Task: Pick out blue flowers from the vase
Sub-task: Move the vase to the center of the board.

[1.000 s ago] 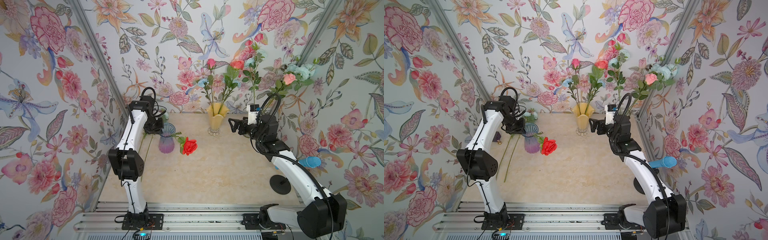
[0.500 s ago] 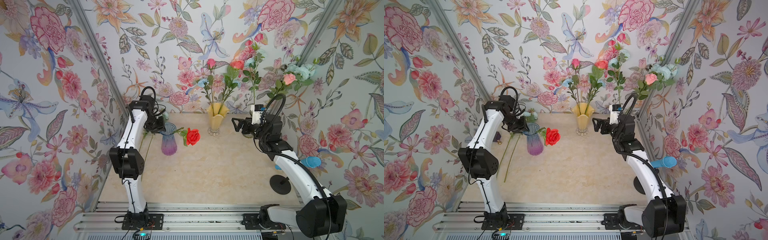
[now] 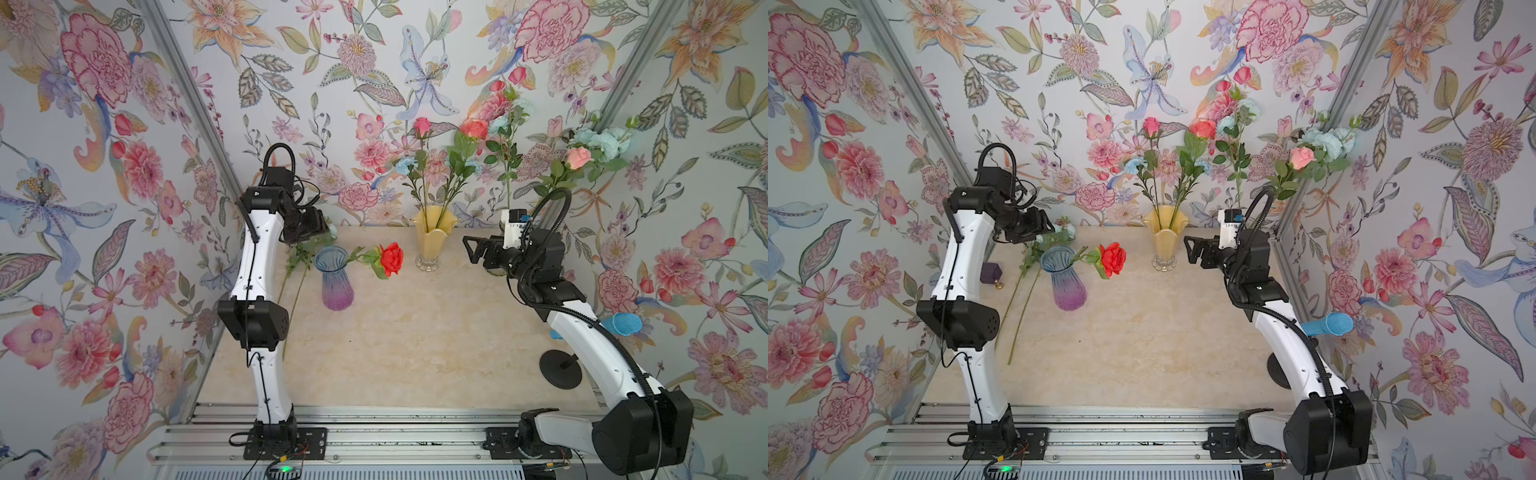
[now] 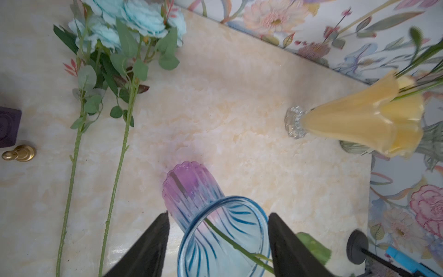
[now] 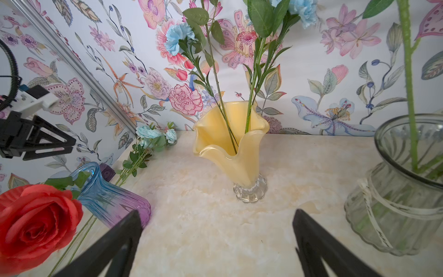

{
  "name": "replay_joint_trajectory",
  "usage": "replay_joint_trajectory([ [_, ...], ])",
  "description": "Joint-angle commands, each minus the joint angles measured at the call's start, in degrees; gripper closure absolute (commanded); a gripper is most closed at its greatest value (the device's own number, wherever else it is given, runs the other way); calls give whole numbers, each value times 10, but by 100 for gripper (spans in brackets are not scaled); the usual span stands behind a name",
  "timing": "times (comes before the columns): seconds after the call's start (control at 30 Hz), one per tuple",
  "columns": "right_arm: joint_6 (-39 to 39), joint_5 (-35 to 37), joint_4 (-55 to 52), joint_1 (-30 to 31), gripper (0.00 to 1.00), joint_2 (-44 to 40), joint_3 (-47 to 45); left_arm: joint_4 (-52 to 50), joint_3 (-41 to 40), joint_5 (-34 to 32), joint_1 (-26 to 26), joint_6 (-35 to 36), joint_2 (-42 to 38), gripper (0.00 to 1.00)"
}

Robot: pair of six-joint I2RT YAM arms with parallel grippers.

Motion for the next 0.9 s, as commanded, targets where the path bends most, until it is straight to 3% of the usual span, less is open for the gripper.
replay_joint_trajectory([
  [0.0,11,-5,9,-5,0,8,-7,28,45,-93,-20,-7,-38,29],
  [0.1,14,-1,14,-3,0,9,-8,113,-65,-261,-68,17,-141,28],
  [0.2,17,10,17,-1,0,14,-8,322,-346,-367,-132,45,-323,27],
  [0.27,18,18,23,2,0,22,-8,487,-569,-357,-146,37,-457,21],
  [0.33,12,24,15,5,1,32,1,590,-710,-343,-149,27,-553,13],
  [0.43,0,42,4,10,1,45,9,668,-868,-329,-159,23,-642,13],
  [0.57,-2,53,0,13,2,62,16,720,-1013,-351,-203,27,-709,13],
  [0.67,-5,59,-5,23,2,74,26,772,-1114,-324,-205,3,-750,13],
  [0.87,-26,96,-13,58,3,92,48,876,-1245,-285,-205,-25,-702,14],
])
